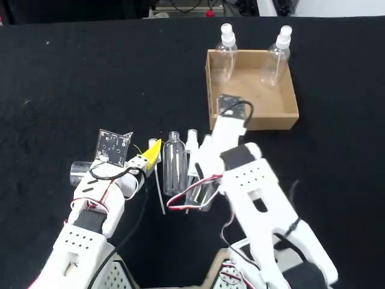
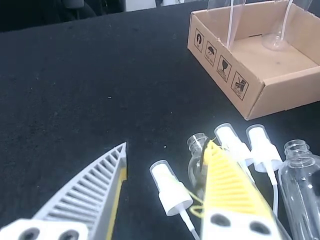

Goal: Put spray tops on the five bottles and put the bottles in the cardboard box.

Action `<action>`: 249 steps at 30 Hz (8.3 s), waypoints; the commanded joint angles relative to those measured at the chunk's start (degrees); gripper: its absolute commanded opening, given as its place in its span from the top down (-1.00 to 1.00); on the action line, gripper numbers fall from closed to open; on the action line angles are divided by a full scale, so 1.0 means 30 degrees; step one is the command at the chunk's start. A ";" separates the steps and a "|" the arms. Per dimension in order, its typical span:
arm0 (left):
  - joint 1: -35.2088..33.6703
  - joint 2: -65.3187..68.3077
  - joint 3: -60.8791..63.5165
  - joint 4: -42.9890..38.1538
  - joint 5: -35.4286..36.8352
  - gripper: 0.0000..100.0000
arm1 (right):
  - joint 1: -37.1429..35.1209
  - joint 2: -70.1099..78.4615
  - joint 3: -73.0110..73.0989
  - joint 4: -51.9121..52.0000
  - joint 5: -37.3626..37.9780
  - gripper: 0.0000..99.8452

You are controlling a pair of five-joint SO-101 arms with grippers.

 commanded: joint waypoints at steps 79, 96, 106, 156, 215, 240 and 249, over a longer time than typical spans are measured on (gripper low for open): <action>0.0190 -0.0205 -0.0190 -0.0410 -0.0147 0.52 | 2.4703 0.8718 -0.7165 0.3282 4.0176 0.49; 0.0132 -0.0205 -0.0190 -0.0381 -0.0147 0.52 | 2.2183 0.9011 -1.0828 0.7326 3.7509 0.44; 0.0073 -0.0205 -0.0190 -0.0352 -0.0147 0.52 | 2.0806 1.0388 -1.0740 0.8791 3.7568 0.44; 0.0073 -0.0205 -0.0190 -0.0352 -0.0147 0.52 | 2.2330 0.6725 -0.2212 0.0410 3.9736 0.45; 0.0044 -0.0205 -0.0190 -0.0440 -0.0147 0.52 | 1.8462 0.6960 -1.4549 0.9582 2.7780 0.83; -0.0689 0.0059 -0.6374 0.8703 0.0059 0.52 | 0.6271 -1.1121 0.1978 -0.3956 1.3890 0.83; -0.1773 0.7531 -1.0535 0.9114 0.1700 0.52 | 0.6242 -1.7275 0.6755 -0.4777 1.3480 0.84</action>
